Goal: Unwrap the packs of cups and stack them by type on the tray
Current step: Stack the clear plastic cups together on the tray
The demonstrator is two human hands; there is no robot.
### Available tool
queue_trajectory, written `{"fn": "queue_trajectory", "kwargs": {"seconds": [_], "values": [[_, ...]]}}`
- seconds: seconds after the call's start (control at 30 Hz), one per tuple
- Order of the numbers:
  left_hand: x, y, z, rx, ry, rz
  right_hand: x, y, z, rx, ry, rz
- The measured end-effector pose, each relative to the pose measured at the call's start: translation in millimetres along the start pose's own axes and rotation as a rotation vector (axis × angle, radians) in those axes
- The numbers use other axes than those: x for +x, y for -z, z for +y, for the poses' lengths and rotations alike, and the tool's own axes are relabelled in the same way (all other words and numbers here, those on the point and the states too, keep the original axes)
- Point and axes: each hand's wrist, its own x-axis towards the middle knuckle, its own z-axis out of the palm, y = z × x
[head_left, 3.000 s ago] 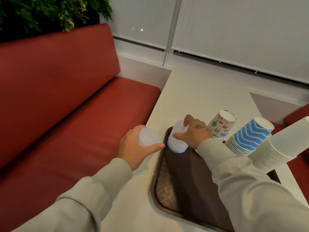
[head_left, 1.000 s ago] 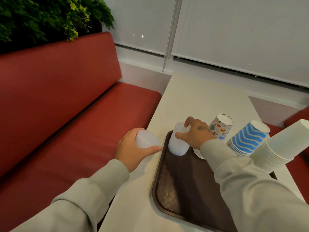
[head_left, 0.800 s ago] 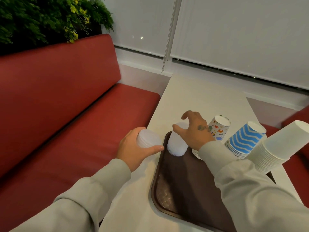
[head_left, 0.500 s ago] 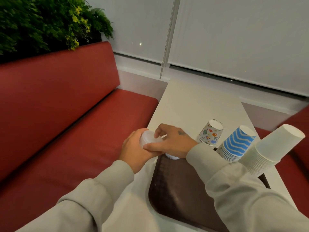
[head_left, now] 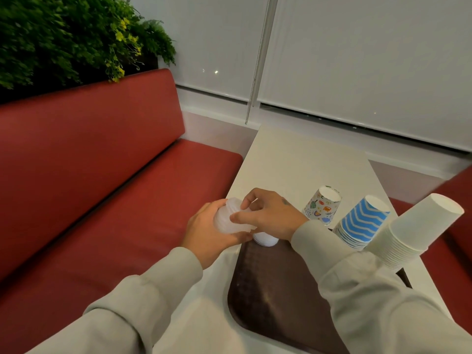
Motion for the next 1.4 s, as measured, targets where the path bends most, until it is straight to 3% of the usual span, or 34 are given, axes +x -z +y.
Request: {"fn": "queue_trajectory", "kwargs": {"seconds": [0.37, 0.57, 0.97, 1.17, 1.27, 1.4], "values": [[6, -2, -16, 0.079, 0.045, 0.035, 25, 43, 22, -0.168, -0.064, 0.376], [7, -5, -21, 0.095, 0.059, 0.031, 36, 34, 45, -0.357, -0.151, 0.287], [9, -7, -22, 0.104, 0.072, 0.025, 40, 19, 59, -0.363, -0.16, 0.245], [8, -6, -14, 0.091, 0.056, 0.02, 26, 17, 36, -0.233, 0.084, 0.446], [6, -6, -8, 0.07, 0.046, 0.018, 15, 14, 15, -0.098, 0.137, 0.212], [4, -5, 4, 0.021, 0.025, 0.017, 2, 4, -4, -0.216, 0.055, -0.037]]}}
